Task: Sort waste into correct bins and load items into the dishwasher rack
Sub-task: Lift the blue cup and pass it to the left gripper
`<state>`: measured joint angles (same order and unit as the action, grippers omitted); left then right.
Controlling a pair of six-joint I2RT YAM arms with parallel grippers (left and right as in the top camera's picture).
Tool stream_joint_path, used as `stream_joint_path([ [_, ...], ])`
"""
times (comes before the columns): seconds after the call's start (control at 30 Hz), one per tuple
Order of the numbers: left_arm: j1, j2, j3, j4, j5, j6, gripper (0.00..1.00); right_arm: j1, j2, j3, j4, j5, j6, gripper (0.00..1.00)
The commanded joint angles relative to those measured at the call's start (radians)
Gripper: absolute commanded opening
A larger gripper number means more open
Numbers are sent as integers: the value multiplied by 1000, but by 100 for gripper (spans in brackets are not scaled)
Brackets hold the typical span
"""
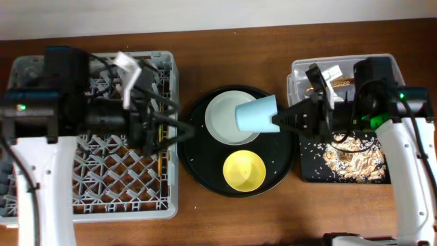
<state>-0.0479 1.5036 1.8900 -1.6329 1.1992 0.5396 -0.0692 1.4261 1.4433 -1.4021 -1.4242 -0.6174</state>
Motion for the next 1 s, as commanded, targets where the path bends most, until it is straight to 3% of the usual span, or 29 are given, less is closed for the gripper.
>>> stream_joint_path([
  [0.0, -125, 2, 1, 15, 17, 116, 99, 34, -10, -11, -12, -128, -63, 4],
  [0.13, -220, 14, 1, 74, -157, 78, 99, 86, -42, -1, -12, -128, -61, 4],
  [0.43, -231, 20, -4, 80, -98, 78, 99, 91, -172, 13, -12, -128, -17, 4],
  [0.63, -366, 20, -5, 125, -33, 78, 99, 91, -193, 52, -12, -128, 24, 4],
  [0.97, -402, 20, -4, 173, -70, 78, 99, 91, -208, 122, 7, -128, 31, 4],
])
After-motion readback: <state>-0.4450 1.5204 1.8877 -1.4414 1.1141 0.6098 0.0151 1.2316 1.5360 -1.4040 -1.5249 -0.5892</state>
